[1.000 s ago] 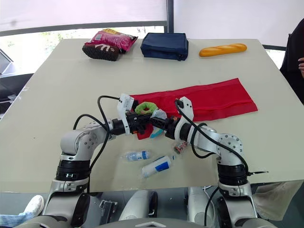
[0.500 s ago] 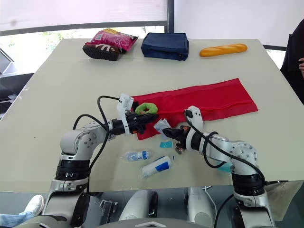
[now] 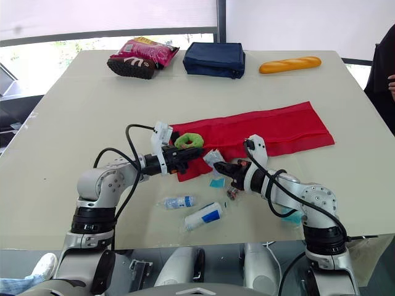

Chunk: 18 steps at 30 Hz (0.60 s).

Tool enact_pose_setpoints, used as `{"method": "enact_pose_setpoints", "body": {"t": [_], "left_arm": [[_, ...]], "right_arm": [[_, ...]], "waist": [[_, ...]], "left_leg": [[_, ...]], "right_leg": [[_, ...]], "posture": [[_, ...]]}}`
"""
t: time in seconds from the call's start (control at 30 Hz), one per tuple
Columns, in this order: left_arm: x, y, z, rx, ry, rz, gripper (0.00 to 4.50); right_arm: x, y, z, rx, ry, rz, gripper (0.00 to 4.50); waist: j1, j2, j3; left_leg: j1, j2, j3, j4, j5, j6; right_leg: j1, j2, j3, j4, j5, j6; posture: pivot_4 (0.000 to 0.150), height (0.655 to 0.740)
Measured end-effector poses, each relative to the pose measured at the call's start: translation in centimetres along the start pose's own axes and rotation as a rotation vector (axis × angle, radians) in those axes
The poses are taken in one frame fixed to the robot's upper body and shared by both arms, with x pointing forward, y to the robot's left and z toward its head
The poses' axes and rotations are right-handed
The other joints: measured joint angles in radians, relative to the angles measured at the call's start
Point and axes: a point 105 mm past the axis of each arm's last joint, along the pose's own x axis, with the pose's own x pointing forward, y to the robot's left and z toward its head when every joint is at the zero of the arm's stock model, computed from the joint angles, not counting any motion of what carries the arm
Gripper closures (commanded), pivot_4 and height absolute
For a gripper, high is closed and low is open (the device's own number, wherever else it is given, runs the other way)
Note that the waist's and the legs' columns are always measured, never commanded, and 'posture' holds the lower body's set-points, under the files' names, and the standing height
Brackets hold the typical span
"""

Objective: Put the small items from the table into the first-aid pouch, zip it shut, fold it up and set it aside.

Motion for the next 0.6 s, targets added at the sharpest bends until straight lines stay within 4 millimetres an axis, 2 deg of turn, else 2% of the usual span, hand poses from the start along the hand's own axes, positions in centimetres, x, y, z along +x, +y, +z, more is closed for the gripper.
{"method": "enact_pose_setpoints", "body": {"t": [0.27, 0.47, 0.6], "left_arm": [[-0.1, -0.2, 0.1, -0.006, -0.004, -0.016, 4.50], [0.0, -0.3, 0.0, -0.018, -0.001, -0.028, 4.50], [-0.1, -0.4, 0.1, -0.037, -0.011, -0.031, 4.50]], "right_arm": [[0.3, 0.6, 0.8, 0.026, -0.048, 0.018, 4.44], [2.7, -0.1, 0.3, 0.240, -0.073, -0.008, 4.44], [3.5, 0.1, 0.1, 0.371, -0.087, 0.022, 4.44]], "waist": [[0.001, 0.000, 0.000], [0.001, 0.000, 0.000], [0.000, 0.000, 0.000]], "left_leg": [[0.000, 0.000, 0.000, 0.000, 0.000, 0.000], [0.000, 0.000, 0.000, 0.000, 0.000, 0.000], [0.000, 0.000, 0.000, 0.000, 0.000, 0.000]], "right_leg": [[0.000, 0.000, 0.000, -0.001, 0.000, 0.000], [0.000, 0.000, 0.000, -0.001, 0.001, -0.001], [0.000, 0.000, 0.000, -0.001, 0.002, -0.003]], "posture": [[0.150, 0.7134], [0.150, 0.7134], [0.150, 0.7134]]}}
